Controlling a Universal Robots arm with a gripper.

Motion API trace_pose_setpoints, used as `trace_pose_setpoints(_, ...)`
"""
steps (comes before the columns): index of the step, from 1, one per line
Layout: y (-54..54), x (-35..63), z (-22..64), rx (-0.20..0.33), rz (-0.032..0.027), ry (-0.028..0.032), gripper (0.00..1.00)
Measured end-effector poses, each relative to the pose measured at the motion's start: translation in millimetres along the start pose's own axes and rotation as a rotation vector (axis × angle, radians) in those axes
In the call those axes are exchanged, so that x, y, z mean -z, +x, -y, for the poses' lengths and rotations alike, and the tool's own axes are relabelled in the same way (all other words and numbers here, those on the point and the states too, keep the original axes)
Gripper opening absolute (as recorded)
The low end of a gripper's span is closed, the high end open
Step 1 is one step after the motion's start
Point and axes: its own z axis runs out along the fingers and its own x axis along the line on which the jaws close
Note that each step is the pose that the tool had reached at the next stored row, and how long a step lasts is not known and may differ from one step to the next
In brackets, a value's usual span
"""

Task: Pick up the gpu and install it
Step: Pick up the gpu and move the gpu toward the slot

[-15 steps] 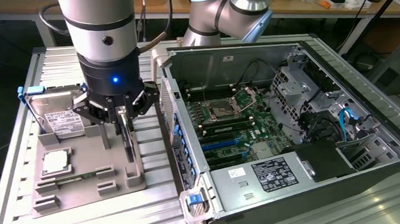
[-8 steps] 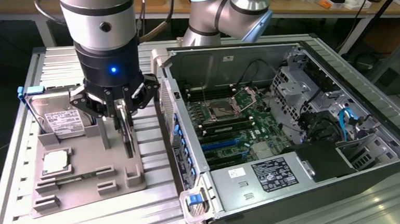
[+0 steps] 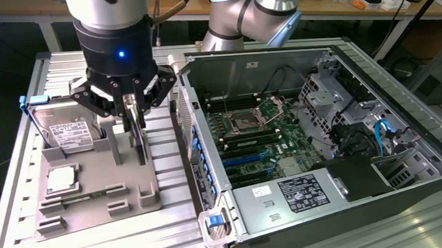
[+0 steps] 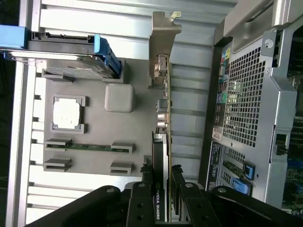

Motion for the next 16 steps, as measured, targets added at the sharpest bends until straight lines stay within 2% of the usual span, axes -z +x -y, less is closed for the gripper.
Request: trace_pose_setpoints(16,-1.2,63.6,-1.2,0.000,0.0001,0.0000,0.27)
